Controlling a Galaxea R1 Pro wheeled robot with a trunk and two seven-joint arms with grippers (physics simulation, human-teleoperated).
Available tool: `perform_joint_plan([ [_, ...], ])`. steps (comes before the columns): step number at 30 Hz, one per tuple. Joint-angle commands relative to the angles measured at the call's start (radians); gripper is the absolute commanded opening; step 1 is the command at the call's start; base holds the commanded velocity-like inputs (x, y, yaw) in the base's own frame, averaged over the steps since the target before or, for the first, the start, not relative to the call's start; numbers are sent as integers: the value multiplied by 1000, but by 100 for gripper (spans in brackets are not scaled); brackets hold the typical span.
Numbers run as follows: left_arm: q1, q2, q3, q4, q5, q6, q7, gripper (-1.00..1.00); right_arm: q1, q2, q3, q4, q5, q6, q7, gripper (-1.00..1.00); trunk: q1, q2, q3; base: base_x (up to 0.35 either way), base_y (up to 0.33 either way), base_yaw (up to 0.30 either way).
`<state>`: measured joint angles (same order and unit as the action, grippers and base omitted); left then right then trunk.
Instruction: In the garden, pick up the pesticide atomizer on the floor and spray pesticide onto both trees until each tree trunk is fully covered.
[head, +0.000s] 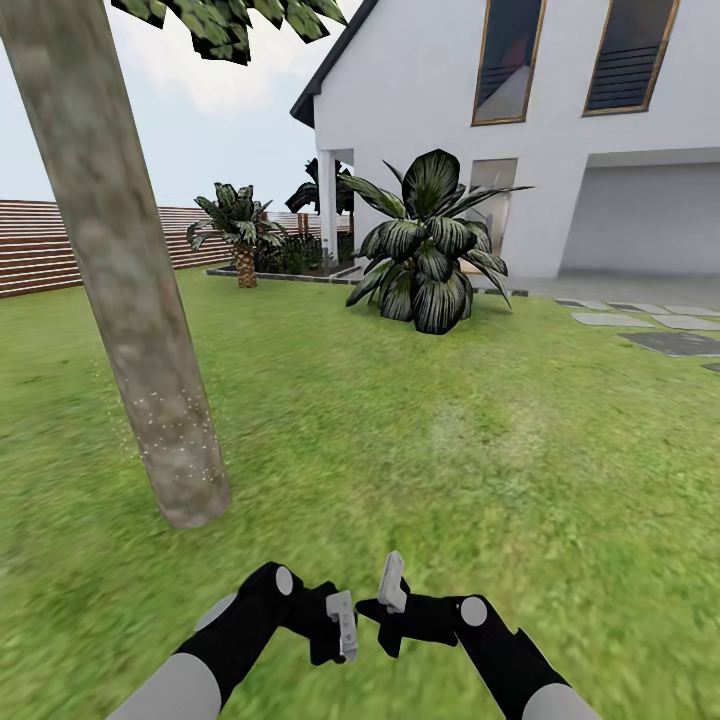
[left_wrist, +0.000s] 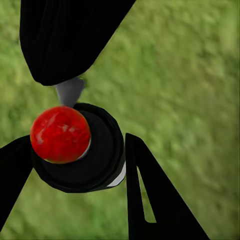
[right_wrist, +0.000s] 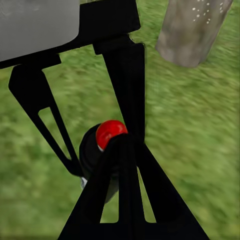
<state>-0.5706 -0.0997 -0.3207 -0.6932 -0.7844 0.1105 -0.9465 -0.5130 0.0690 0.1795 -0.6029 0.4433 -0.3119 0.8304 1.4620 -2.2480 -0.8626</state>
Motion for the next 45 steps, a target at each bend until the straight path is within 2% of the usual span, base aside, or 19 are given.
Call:
perform_joint_plan([
  [1,0,0,0,1,1,0,0,-100,0,0,0,0,0,0,0,-100,0,0,0,0,0,0],
  [8,0,0,0,4,-1,0,2,-100,0,0,0,0,0,0,0,-100,0,0,0,0,0,0],
  [12,0,15,4,7,-10,3,10,-100,0,0,0,1,0,-1,0,-100,0,0,0,0,0,0],
  [19,5,139,6,7,-12,9,12,-100,0,-1,0,3,0,-1,0,-100,0,0,0,0,0,0],
  [21,9,181,7,7,-12,9,13,-100,1,-1,-1,4,0,-1,0,-100,0,0,0,0,0,0],
  [25,12,285,9,14,-11,9,14,-100,1,-5,0,12,2,-1,0,-100,0,0,0,0,0,0],
  [26,13,307,9,28,-9,9,15,-100,1,-9,-1,13,2,-1,0,100,0,0,0,0,0,0],
  [28,13,323,15,58,-7,8,19,-100,1,-12,0,14,3,-2,-1,100,0,0,0,0,0,0],
  [31,14,320,122,123,0,9,147,-100,3,-20,-10,80,0,-5,-17,100,0,0,0,0,0,0],
  [33,14,309,209,163,23,8,235,-100,4,-42,-38,145,-3,-6,-93,100,0,0,0,0,0,0],
  [34,14,304,277,205,62,4,288,-100,4,-55,-68,194,-4,-7,-205,100,0,0,0,0,0,0],
  [35,14,301,316,232,93,1,322,-100,5,-61,-84,234,-5,-9,-290,100,0,0,0,0,0,0],
  [37,14,299,411,294,199,-18,431,-100,6,-68,-108,363,-8,-57,-543,100,0,0,0,0,0,0],
  [38,15,298,434,307,238,-39,466,-100,7,-69,-111,399,-8,-94,-611,100,0,0,0,0,0,0],
  [39,16,297,462,327,303,-89,519,-100,7,-70,-114,443,-9,-170,-700,100,0,0,0,0,0,0],
  [41,33,297,484,375,412,-190,595,-100,14,-70,-117,492,-14,-277,-828,100,0,0,0,0,0,0],
  [42,44,297,488,392,452,-227,623,-100,22,-70,-117,505,-21,-305,-877,100,0,0,0,0,0,0],
  [44,77,297,493,410,536,-289,688,-100,56,-71,-118,521,-58,-337,-983,100,0,0,0,0,0,0],
  [45,102,297,494,417,590,-318,733,-100,80,-71,-118,526,-97,-348,-1040,100,0,0,0,0,0,0],
])
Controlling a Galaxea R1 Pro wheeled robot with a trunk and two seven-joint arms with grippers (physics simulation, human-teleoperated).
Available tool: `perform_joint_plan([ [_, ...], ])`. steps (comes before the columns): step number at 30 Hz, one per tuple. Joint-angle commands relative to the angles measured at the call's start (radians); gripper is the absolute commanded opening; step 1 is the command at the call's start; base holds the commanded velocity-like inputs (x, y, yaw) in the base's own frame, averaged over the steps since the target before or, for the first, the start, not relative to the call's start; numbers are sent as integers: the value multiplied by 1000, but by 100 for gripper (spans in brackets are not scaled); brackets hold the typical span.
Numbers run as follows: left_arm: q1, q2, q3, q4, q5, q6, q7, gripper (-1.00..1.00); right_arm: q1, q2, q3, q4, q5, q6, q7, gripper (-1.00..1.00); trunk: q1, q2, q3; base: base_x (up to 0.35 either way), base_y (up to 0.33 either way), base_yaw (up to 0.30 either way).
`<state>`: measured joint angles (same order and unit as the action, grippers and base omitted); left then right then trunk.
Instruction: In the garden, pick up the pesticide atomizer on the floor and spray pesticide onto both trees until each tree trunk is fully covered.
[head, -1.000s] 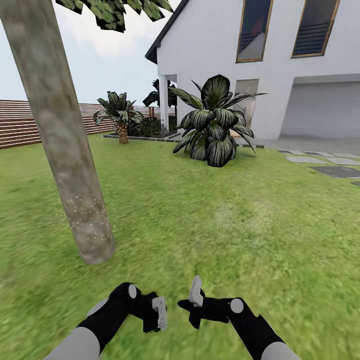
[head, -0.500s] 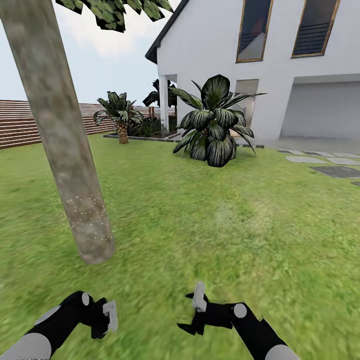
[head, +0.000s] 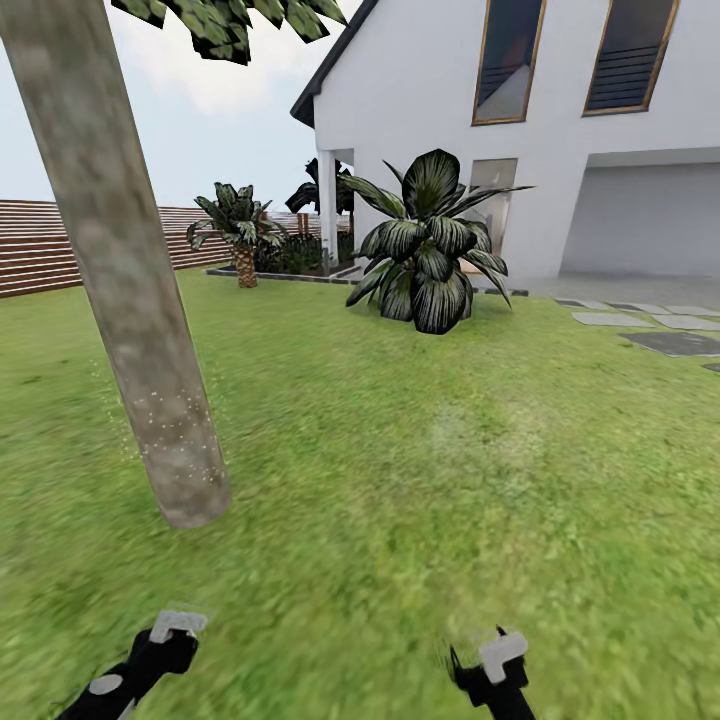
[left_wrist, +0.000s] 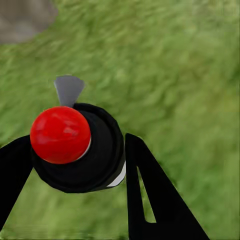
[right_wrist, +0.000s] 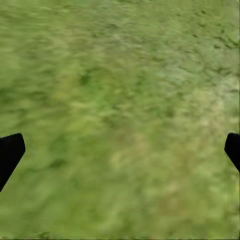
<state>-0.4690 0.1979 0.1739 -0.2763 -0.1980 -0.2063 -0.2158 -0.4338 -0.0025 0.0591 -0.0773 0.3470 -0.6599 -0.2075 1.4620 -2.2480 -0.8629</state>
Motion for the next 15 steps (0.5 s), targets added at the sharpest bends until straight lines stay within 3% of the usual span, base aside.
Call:
perform_joint_plan([
  [1,14,0,0,2,33,-13,24,-100,11,0,2,2,-24,-5,-24,100,0,0,0,0,0,0],
  [3,48,2,1,5,89,-29,58,-100,23,0,2,5,-84,-9,-52,100,0,0,0,0,0,0],
  [4,119,10,27,6,147,-64,72,-100,28,2,3,7,-142,-10,-62,100,0,0,0,0,0,0],
  [6,144,10,67,7,184,-94,73,-100,29,7,2,8,-153,-11,-65,100,0,0,0,0,0,-18],
  [15,151,2,69,38,186,-97,65,-100,29,7,1,10,-155,-10,-66,100,0,0,1,0,0,-276],
])
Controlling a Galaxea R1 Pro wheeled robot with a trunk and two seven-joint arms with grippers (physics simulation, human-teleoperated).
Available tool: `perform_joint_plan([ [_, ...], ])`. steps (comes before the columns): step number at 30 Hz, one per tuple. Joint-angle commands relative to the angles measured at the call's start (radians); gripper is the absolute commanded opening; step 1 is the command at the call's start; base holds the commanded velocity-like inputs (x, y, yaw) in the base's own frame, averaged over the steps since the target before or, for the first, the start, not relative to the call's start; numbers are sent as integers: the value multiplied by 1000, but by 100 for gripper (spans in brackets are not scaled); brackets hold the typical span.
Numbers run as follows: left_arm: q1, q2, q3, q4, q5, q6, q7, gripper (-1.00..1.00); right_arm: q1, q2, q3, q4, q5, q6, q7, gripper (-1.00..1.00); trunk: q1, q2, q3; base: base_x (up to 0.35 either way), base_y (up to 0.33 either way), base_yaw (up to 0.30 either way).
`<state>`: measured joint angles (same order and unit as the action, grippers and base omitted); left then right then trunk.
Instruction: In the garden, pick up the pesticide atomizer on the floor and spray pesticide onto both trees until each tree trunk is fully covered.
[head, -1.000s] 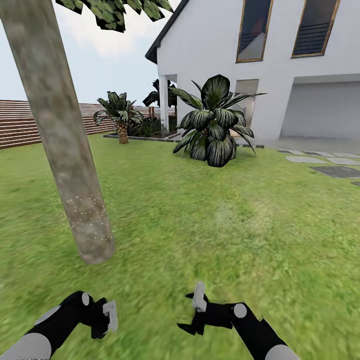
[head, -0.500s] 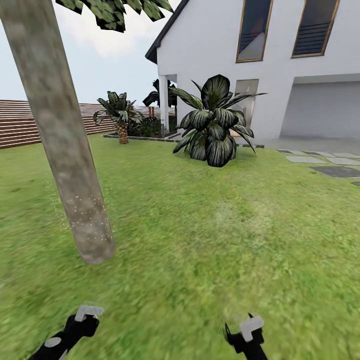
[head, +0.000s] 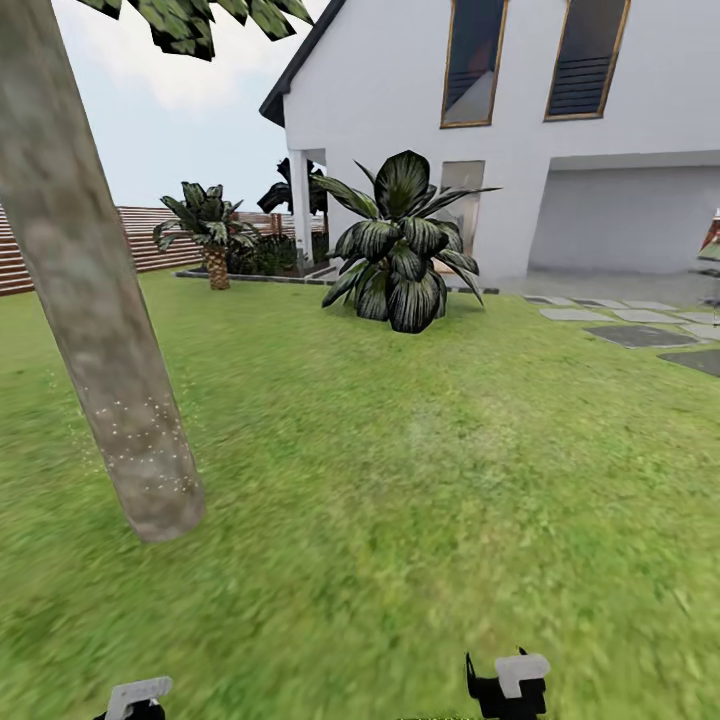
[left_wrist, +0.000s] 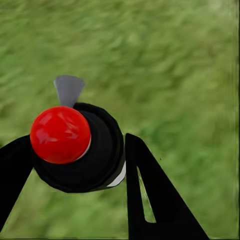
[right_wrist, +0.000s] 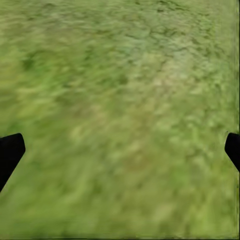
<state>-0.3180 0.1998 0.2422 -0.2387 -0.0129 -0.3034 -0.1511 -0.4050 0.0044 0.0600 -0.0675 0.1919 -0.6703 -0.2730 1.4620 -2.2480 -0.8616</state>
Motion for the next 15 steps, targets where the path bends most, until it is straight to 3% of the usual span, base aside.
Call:
perform_joint_plan([
  [1,0,0,1,7,1,-1,-2,-100,0,1,0,0,0,0,0,100,0,0,0,0,0,-300],
  [5,0,1,1,14,-2,-2,-2,-100,0,2,0,-1,0,0,1,100,0,0,0,-64,37,-300],
  [15,0,1,0,15,-3,-2,-5,-100,0,2,0,-2,-1,0,1,100,0,0,-3,-267,194,-299],
])
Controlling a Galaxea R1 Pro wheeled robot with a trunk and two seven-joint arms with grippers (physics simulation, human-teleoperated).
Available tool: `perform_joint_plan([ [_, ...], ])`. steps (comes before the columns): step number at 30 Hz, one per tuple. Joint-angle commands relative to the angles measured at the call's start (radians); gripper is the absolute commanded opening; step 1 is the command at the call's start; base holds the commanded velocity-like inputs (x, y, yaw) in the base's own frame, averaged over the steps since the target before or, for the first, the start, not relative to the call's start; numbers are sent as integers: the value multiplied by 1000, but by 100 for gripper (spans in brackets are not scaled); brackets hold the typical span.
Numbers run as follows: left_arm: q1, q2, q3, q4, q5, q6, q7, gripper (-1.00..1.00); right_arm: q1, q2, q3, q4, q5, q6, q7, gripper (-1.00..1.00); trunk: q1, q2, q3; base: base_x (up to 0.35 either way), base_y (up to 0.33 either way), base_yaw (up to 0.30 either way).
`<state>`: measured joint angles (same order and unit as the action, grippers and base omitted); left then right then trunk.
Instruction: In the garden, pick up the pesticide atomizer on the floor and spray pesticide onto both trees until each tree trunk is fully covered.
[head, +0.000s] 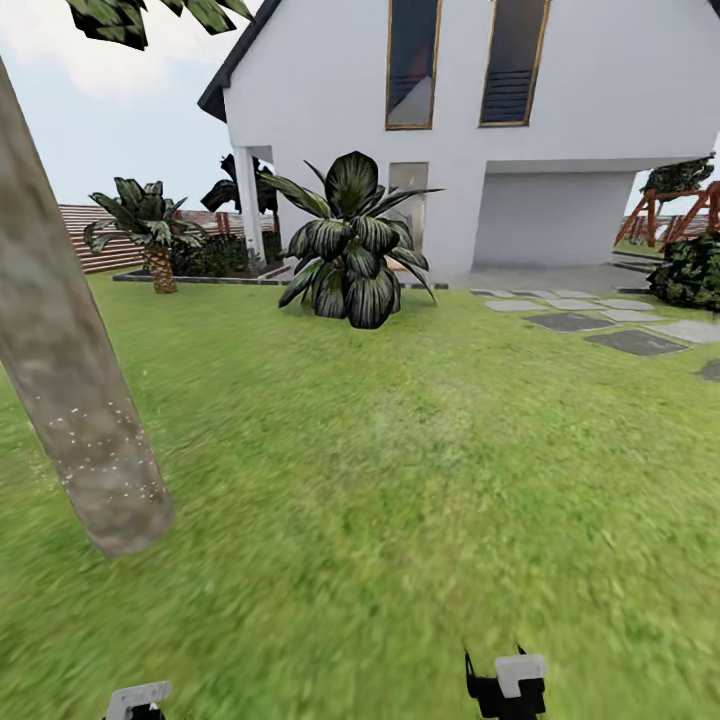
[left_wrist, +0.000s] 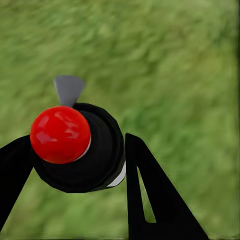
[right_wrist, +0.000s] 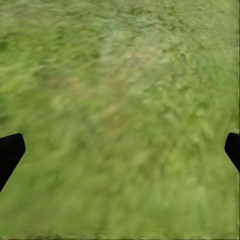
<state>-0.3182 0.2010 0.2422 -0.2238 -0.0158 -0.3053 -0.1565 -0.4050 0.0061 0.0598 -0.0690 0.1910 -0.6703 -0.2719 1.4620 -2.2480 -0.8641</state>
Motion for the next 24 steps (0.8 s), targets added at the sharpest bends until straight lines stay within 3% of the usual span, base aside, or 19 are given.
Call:
perform_joint_plan([
  [1,0,0,0,0,0,0,0,-100,0,0,0,0,0,0,0,100,0,0,-1,-278,235,-297],
  [10,0,0,0,-1,-4,0,0,-100,0,0,-2,0,0,0,0,100,0,0,-5,-278,235,-297],
  [16,0,1,0,-2,-4,0,0,-100,0,-1,-96,1,1,0,3,100,0,0,-5,-278,232,-297],
  [24,1,0,-1,-2,-5,0,0,-100,0,-2,-109,2,1,0,3,100,0,0,-5,-287,53,-297],
])
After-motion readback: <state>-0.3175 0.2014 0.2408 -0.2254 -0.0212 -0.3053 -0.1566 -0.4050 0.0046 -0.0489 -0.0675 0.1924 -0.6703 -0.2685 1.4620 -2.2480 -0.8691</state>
